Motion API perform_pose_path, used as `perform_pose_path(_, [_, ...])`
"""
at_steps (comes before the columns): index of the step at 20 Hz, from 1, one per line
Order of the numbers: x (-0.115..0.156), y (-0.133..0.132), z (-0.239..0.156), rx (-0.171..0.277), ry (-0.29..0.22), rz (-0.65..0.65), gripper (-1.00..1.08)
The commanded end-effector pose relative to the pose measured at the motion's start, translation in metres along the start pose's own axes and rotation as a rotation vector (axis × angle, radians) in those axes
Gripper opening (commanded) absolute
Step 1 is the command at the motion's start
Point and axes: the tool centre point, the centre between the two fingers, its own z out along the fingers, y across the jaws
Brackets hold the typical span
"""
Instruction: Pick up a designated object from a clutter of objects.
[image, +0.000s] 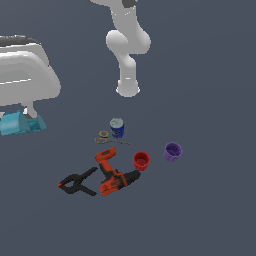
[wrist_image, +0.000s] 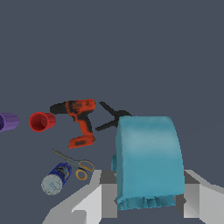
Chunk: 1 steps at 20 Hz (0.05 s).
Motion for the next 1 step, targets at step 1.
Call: perform_pose_path(1, [0.0004,0.0003,-0.0014,-0.001,0.001,0.0,-1.0])
